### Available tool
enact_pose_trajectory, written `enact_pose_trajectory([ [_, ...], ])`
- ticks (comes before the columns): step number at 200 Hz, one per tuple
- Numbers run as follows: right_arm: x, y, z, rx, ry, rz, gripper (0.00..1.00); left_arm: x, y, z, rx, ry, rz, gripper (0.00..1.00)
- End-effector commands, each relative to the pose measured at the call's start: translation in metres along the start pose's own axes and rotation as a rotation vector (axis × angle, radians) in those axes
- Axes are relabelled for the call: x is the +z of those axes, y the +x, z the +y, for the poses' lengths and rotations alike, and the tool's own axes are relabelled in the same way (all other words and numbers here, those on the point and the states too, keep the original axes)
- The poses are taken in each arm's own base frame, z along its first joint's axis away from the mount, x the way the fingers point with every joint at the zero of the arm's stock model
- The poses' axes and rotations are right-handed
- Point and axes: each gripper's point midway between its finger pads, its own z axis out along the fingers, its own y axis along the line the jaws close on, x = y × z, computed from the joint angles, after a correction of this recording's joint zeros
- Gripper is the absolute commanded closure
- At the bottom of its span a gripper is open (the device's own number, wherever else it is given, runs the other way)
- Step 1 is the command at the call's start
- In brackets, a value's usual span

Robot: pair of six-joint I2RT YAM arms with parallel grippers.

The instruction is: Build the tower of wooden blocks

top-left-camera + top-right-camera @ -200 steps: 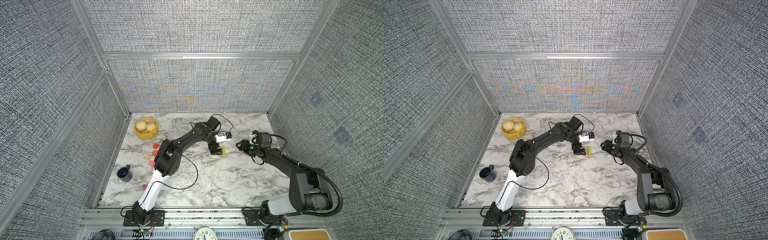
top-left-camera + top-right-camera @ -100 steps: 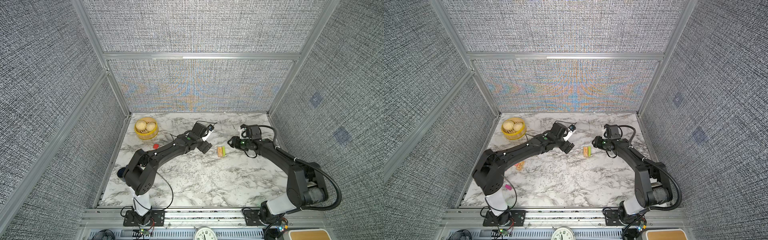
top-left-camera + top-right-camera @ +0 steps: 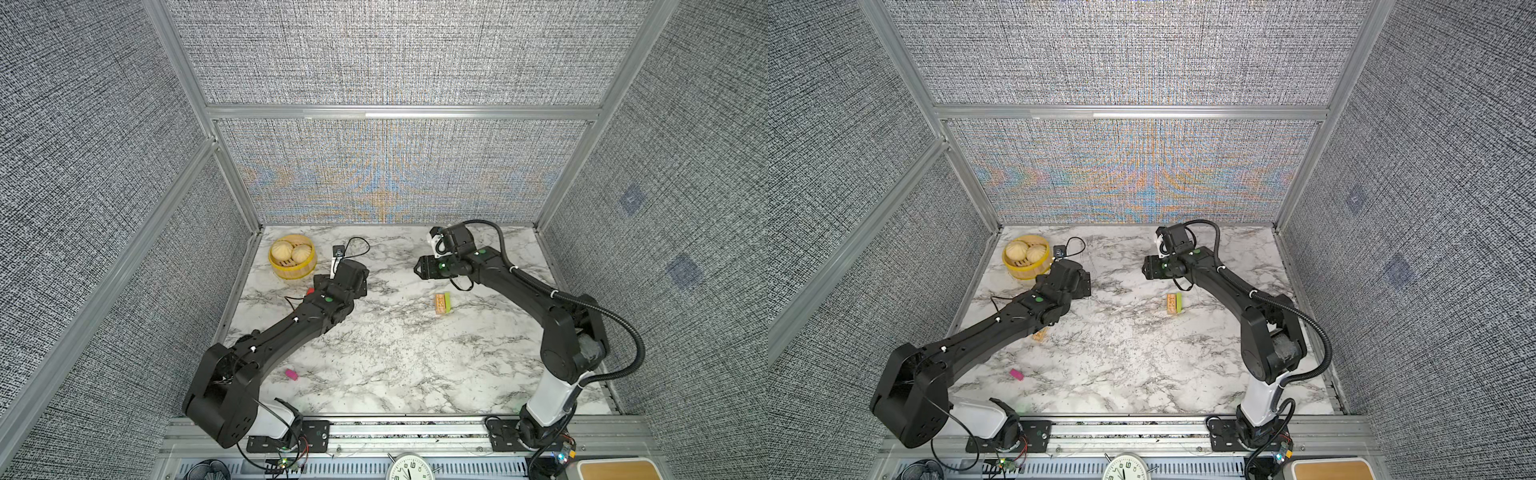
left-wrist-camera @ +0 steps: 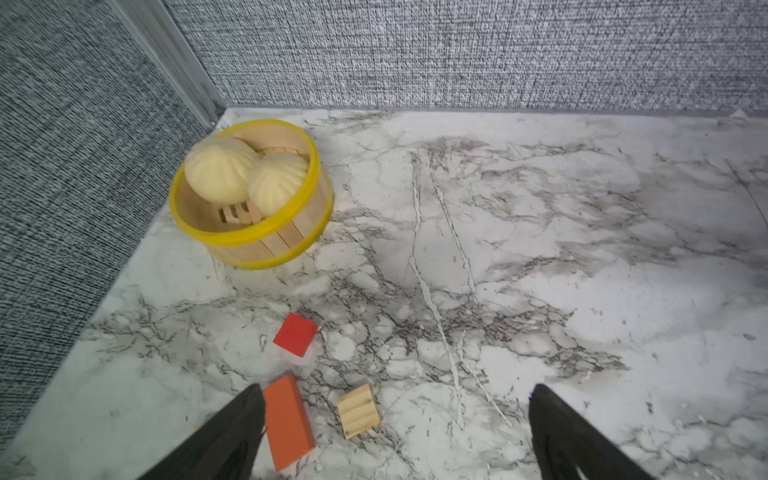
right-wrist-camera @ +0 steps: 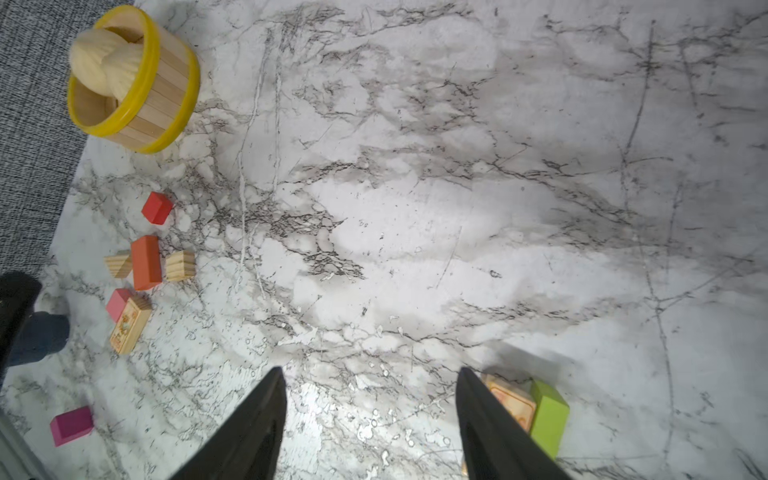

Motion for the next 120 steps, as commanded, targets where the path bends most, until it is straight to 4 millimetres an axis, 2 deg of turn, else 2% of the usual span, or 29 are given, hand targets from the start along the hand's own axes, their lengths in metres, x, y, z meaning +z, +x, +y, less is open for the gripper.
enact_pose_trajectory([
  [1,0.054,-0.013,0.065,-0.148,-0.039,0.053,0.33,-0.029,0.019,0.063,-0.202,-0.079,-0.001,0.05],
  [28,0.080,-0.011,0.104,-0.212,-0.079,0.059,0.31,-0.045,0.040,0.089,-0.255,-0.134,0.066,0.25],
  [43,0.091,-0.009,0.116,-0.226,-0.087,0.062,0.32,-0.054,0.047,0.101,-0.279,-0.146,0.078,0.33],
  [70,0.097,-0.007,0.124,-0.201,-0.122,0.057,0.31,-0.063,0.059,0.115,-0.317,-0.159,0.095,0.36],
  [120,0.107,-0.005,0.137,-0.196,-0.176,0.031,0.31,-0.063,0.068,0.120,-0.350,-0.139,0.154,0.37],
])
